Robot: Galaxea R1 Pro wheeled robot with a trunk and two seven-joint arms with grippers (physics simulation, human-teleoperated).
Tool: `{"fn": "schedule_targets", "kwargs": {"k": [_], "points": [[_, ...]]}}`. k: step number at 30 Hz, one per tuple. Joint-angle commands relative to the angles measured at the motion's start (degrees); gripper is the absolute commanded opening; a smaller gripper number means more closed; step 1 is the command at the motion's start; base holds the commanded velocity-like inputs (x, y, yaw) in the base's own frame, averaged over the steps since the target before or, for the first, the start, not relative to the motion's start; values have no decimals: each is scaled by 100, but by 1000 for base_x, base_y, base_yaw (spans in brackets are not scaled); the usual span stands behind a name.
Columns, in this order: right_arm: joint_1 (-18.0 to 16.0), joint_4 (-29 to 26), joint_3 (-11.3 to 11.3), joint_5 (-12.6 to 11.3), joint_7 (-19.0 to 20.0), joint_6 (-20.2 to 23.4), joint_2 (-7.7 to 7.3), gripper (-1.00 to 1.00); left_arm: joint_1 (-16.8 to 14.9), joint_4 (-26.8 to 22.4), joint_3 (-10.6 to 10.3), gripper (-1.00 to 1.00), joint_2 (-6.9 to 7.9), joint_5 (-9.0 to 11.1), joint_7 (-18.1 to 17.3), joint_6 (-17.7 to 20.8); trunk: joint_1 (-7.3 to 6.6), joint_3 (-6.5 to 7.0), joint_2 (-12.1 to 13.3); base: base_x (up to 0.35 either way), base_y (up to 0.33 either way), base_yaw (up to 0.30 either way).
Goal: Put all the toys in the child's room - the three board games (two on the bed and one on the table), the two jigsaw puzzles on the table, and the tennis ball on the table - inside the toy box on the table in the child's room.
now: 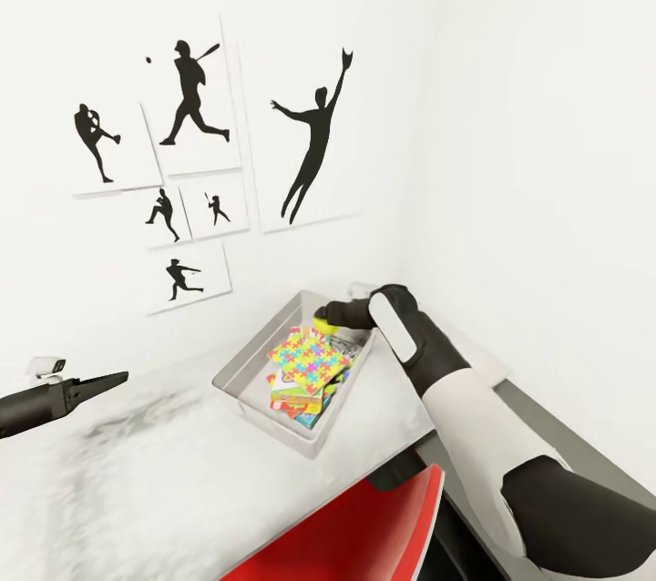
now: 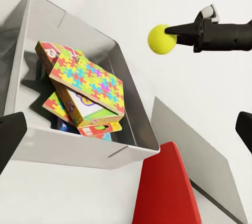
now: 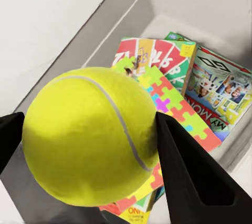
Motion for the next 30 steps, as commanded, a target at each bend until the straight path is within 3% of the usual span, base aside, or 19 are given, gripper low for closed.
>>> {"fn": "schedule_targets", "kwargs": {"k": [1, 7, 30], "points": [[-6, -7, 35, -67, -51, 8, 0, -100, -5, 0, 1, 100, 1, -3, -23, 60, 4, -20, -13, 0, 0, 0], [-4, -11, 138, -72, -34, 10, 0, -100, -6, 0, 5, 100, 2, -3, -23, 58, 4, -67, -13, 0, 0, 0], [103, 54, 170, -64, -18, 89, 0, -100, -7, 0, 10, 100, 2, -3, -23, 58, 4, -269, -13, 0, 0, 0]]}}
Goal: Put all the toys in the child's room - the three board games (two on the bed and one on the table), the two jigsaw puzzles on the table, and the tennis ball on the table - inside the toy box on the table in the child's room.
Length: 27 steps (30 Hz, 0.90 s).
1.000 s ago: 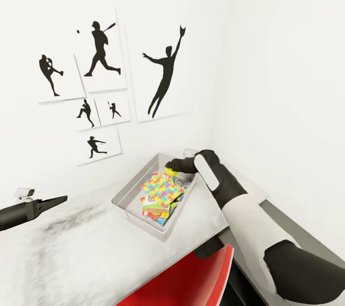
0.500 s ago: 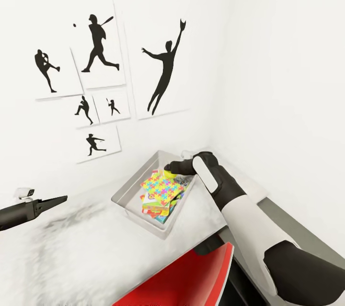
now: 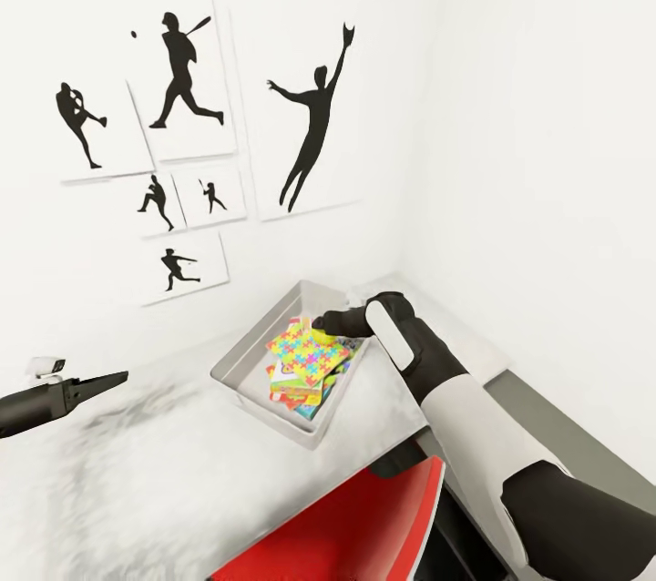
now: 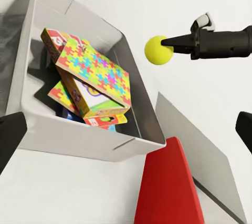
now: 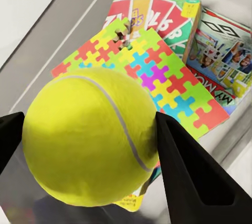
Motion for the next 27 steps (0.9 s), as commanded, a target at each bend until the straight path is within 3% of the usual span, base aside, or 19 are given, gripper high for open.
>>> {"fn": "schedule_targets", "kwargs": {"k": [1, 11, 27], "points": [[-7, -4, 6, -72, -56, 24, 0, -100, -5, 0, 1, 100, 1, -3, -23, 61, 3, -22, -13, 0, 0, 0], [-18, -4, 9, -72, 342, 159, 0, -100, -2, 0, 1, 100, 4, -3, -23, 61, 3, -114, -13, -87, 0, 0], [-18, -4, -7, -72, 401, 159, 0, -100, -2, 0, 0, 100, 2, -3, -23, 61, 3, -262, -13, -10, 0, 0]]}}
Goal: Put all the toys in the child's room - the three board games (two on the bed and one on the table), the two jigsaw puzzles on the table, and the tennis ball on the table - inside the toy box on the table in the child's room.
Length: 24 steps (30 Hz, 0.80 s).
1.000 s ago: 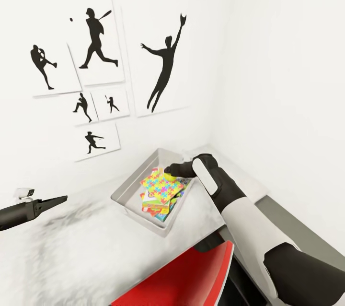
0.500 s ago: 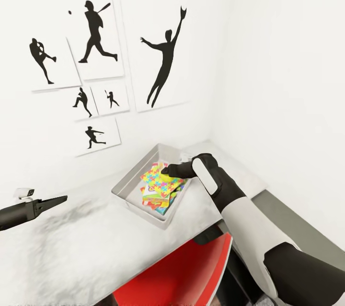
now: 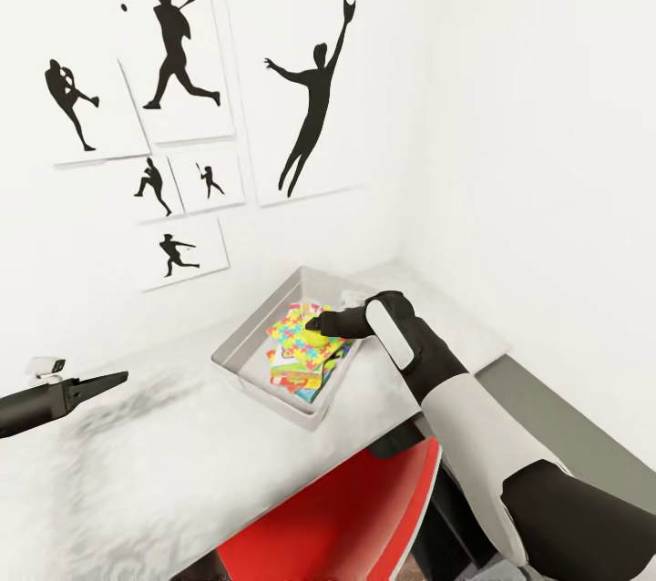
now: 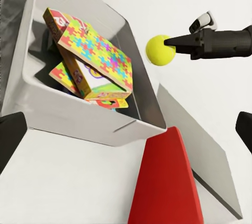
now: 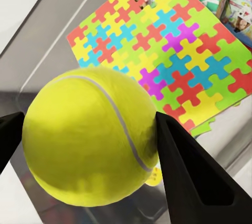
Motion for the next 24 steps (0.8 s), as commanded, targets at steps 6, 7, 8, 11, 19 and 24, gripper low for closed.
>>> {"fn": "schedule_targets", "kwargs": {"k": [6, 7, 8, 11, 19, 24], "points": [[-6, -4, 2, -77, -60, 14, 0, -100, -7, 0, 1, 100, 1, -3, -23, 61, 3, -68, -13, 0, 0, 0], [-6, -4, 2, -77, -60, 14, 0, -100, -6, 0, 1, 100, 1, -3, -23, 61, 3, -77, -13, 0, 0, 0], [-6, -4, 2, -77, -60, 14, 0, -100, -4, 0, 1, 100, 1, -3, -23, 61, 3, -86, -13, 0, 0, 0], [-6, -4, 1, -71, -65, 14, 0, -100, -3, 0, 1, 100, 1, -3, -23, 61, 3, -114, -13, 0, 0, 0], [-6, 2, 3, -62, -63, 6, 0, -100, -6, 0, 1, 100, 1, -3, -23, 61, 3, -187, -13, 0, 0, 0], [-6, 8, 9, -51, -62, 6, 0, -100, -6, 0, 1, 100, 1, -3, -23, 61, 3, -234, -13, 0, 0, 0]]}}
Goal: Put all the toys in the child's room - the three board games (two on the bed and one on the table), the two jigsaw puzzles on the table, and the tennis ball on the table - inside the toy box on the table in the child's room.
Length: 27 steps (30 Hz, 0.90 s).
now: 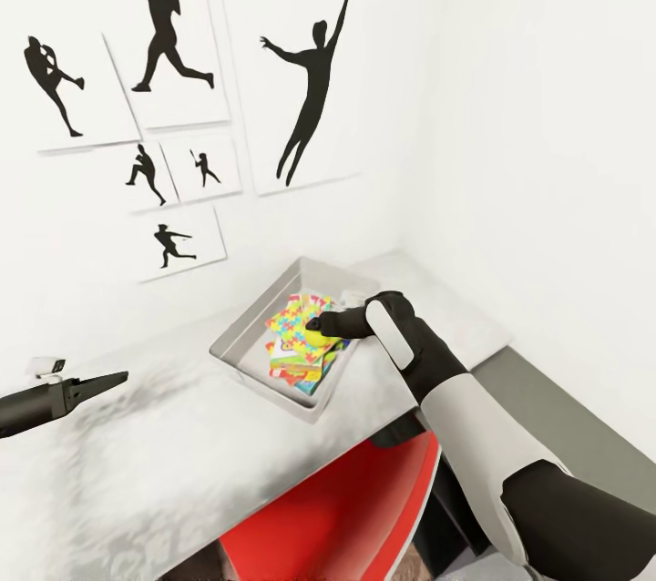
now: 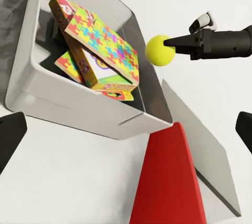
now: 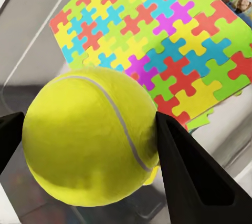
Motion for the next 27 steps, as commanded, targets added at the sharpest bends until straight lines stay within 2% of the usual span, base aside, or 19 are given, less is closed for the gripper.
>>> {"fn": "schedule_targets", "kwargs": {"k": [1, 11, 27], "points": [[-6, 1, 6, -75, -59, 11, 0, -100, -2, 0, 1, 100, 1, -3, -23, 60, 3, -21, -12, -21, 0, 0], [-6, 10, 7, -68, -51, -3, 0, -100, -6, 0, 1, 100, 2, -3, -23, 60, 3, -51, -12, -164, 0, 0], [-6, 10, -1, -82, -57, -7, 0, -100, -4, 0, 1, 100, 6, -3, -23, 60, 3, -51, -12, -29, 0, 0]]}}
